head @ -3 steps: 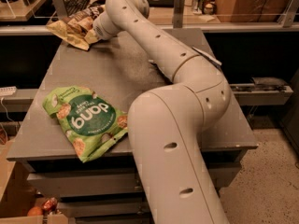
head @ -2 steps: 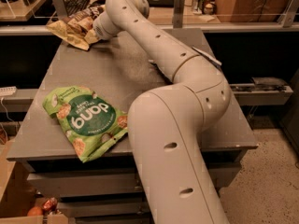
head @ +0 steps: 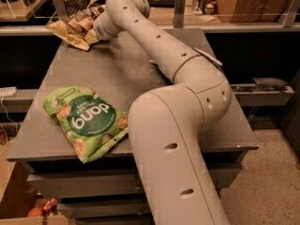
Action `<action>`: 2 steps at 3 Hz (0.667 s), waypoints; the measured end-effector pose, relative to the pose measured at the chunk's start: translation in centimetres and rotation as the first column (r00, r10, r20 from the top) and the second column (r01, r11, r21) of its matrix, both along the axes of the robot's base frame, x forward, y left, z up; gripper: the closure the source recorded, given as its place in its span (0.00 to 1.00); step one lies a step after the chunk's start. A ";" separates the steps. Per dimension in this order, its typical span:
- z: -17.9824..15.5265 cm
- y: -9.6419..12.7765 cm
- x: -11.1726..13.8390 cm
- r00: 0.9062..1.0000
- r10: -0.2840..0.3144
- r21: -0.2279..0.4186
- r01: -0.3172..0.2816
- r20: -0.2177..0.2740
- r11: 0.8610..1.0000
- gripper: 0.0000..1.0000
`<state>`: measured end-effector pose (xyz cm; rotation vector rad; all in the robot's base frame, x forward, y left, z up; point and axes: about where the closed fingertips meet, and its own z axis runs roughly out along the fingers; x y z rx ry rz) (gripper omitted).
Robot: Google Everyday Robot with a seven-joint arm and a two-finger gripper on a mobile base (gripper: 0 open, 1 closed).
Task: Pick brown chip bag
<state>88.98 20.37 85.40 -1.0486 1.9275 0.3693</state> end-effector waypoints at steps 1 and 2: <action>0.0 0.0 0.0 1.000 0.000 0.000 0.000 0.000 1.000 0.55; 0.0 0.0 0.0 1.000 0.000 0.000 0.000 0.000 1.000 0.32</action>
Offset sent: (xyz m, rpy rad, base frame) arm 0.0274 -0.0078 -0.0004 -0.0007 0.0002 0.0257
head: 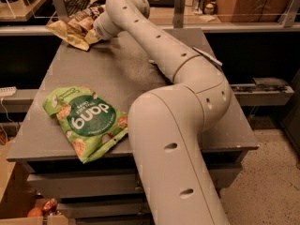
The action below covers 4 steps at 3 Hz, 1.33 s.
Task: Pick brown chip bag
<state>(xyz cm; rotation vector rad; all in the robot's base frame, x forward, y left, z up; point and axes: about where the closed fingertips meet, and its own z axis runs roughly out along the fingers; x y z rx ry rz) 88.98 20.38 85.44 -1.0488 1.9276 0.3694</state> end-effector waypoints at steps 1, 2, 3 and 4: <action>0.0 0.0 0.0 1.000 0.000 0.000 0.000 0.000 1.000 0.08; 3.6 -0.7 -0.1 0.998 -0.033 -0.033 0.034 0.052 0.999 0.00; 7.0 -1.4 -0.5 0.994 -0.053 -0.055 0.058 0.101 0.997 0.00; 6.9 -1.4 -0.1 0.994 -0.060 -0.043 0.064 0.090 0.997 0.00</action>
Offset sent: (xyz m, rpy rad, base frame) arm -0.0060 -0.0218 0.1067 -0.0877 -0.1471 -0.0979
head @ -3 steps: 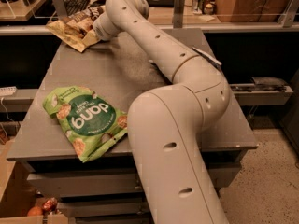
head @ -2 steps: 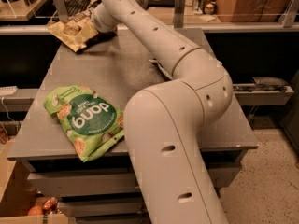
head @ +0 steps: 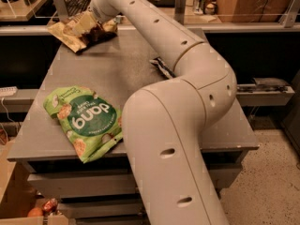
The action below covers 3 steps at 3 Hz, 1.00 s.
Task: Pick brown chip bag
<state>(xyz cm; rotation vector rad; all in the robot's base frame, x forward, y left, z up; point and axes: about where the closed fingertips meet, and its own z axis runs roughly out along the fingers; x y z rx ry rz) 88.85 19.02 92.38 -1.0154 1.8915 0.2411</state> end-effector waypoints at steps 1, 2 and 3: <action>-1.8 0.4 0.6 0.999 -0.001 0.022 0.002 -0.032 1.000 0.00; -4.1 1.8 1.0 0.997 0.022 0.054 -0.018 -0.078 0.998 0.00; -6.0 3.5 0.8 0.991 0.062 0.088 -0.051 -0.117 0.995 0.18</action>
Offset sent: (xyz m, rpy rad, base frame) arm 0.0251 0.0327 -0.0613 0.1006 0.1355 0.0451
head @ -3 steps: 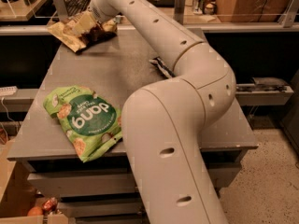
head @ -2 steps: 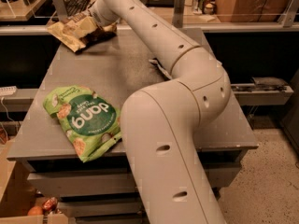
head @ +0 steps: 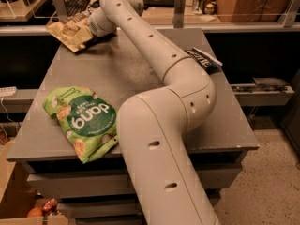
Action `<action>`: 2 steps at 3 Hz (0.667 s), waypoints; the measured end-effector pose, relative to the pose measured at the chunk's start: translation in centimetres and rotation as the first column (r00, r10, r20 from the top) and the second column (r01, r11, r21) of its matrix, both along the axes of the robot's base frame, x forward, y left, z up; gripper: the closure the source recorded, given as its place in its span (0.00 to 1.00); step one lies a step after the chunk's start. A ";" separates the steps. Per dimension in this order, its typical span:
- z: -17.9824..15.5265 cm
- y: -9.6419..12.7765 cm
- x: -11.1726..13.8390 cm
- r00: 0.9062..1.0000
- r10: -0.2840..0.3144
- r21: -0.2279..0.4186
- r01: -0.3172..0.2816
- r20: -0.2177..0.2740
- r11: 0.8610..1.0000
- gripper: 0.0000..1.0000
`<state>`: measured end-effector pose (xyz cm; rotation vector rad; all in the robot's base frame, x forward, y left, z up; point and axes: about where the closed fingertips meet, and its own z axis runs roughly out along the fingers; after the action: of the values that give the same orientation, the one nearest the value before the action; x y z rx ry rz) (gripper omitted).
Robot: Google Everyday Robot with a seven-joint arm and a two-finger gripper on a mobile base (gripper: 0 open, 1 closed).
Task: Pick brown chip bag
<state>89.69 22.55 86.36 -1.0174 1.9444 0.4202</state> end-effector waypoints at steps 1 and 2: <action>-0.5 0.9 0.1 1.000 0.021 0.015 -0.021 -0.009 1.000 0.40; 1.5 0.6 0.3 0.999 0.024 -0.007 -0.023 0.039 1.000 0.72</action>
Offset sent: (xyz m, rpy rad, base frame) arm 0.0111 -0.0022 0.0304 -0.0108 -0.0595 0.0160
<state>89.99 23.13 87.81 -1.0463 1.9017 0.4043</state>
